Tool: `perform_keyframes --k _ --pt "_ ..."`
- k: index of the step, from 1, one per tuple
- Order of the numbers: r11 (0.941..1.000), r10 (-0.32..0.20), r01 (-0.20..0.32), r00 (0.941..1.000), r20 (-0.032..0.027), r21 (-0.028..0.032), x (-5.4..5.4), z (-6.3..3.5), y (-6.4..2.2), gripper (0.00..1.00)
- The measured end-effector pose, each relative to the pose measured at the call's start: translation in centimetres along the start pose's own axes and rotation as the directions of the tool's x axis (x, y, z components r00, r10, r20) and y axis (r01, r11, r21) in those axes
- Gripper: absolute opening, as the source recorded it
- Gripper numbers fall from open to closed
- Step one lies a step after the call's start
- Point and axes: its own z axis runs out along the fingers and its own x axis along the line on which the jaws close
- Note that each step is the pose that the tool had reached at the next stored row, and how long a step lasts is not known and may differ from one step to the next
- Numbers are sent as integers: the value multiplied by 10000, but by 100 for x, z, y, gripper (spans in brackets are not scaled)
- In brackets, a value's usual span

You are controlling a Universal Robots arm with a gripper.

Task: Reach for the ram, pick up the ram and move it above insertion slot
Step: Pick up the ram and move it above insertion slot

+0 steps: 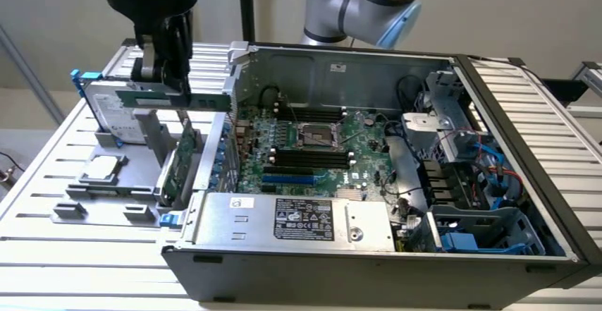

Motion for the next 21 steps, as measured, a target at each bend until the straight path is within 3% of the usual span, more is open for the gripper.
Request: perform_keyframes --k 8,21 --pt "10000 1 -1 10000 0 0 -172 6 -175 14" --pt "10000 1 -1 10000 0 0 -275 -7 -649 14"
